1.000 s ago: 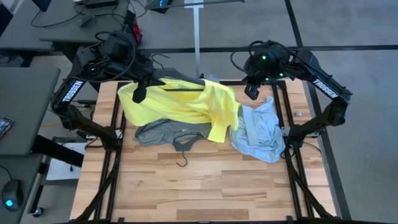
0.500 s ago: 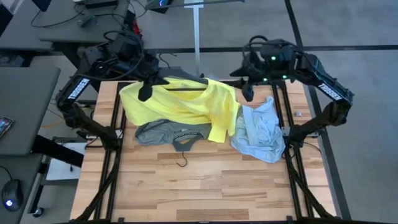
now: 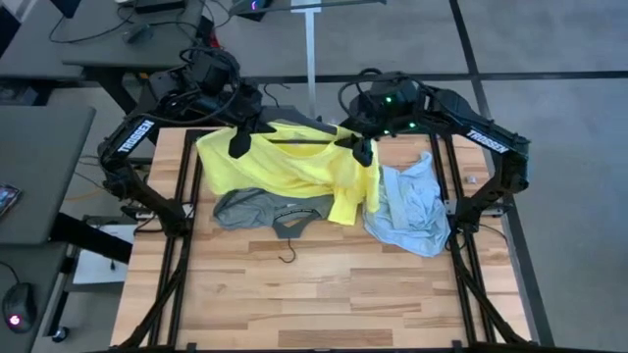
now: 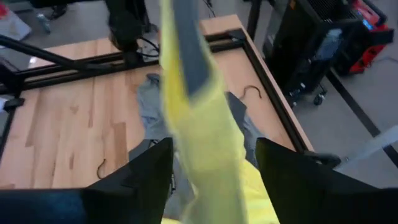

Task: Hang clothes
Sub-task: Hang the yellow shirt on the bottom black hanger, then put the yellow shirt on the black hanger on the top center of the table

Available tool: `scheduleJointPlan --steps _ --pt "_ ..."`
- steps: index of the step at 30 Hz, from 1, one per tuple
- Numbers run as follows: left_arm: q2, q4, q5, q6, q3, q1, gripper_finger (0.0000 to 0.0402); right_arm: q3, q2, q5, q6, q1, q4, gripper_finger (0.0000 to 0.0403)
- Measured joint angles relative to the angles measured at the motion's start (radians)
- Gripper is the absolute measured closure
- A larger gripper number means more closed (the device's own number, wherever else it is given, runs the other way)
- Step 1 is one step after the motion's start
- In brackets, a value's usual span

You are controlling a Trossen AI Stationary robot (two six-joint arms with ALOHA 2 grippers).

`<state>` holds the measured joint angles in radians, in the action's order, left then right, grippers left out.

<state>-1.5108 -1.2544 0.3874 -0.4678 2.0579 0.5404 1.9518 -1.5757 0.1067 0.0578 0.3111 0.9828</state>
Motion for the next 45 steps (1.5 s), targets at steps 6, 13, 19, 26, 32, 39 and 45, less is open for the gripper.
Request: scheduleJointPlan --steps 6,13,19,26,32,39,45 --pt "0.008 -0.001 0.0 -0.015 0.0 0.013 0.0391 0.0 0.006 0.001 -0.005 0.005 0.076 0.0254" --pt "0.005 0.011 -0.023 -0.03 0.0 0.018 0.039 0.0 0.0 0.008 0.028 0.01 0.081 0.0362" --pt "0.003 0.064 -0.177 0.025 0.0 0.018 0.0361 0.0 0.004 0.017 -0.007 0.043 0.061 0.0371" --pt "0.003 0.062 -0.455 0.013 0.0 0.032 0.0283 0.0 -0.001 0.011 -0.062 0.122 0.02 0.0371" --pt "0.007 0.058 -0.475 -0.008 0.0 0.059 0.0241 -0.002 -0.019 -0.028 -0.09 0.164 0.003 0.0371" --pt "0.025 0.045 -0.477 0.013 0.0 0.072 0.0238 -0.002 -0.017 0.007 -0.078 0.153 -0.002 0.0372" --pt "0.064 0.045 -0.476 0.144 0.0 0.058 0.0237 -0.019 -0.045 0.149 -0.064 0.128 -0.093 0.0372"
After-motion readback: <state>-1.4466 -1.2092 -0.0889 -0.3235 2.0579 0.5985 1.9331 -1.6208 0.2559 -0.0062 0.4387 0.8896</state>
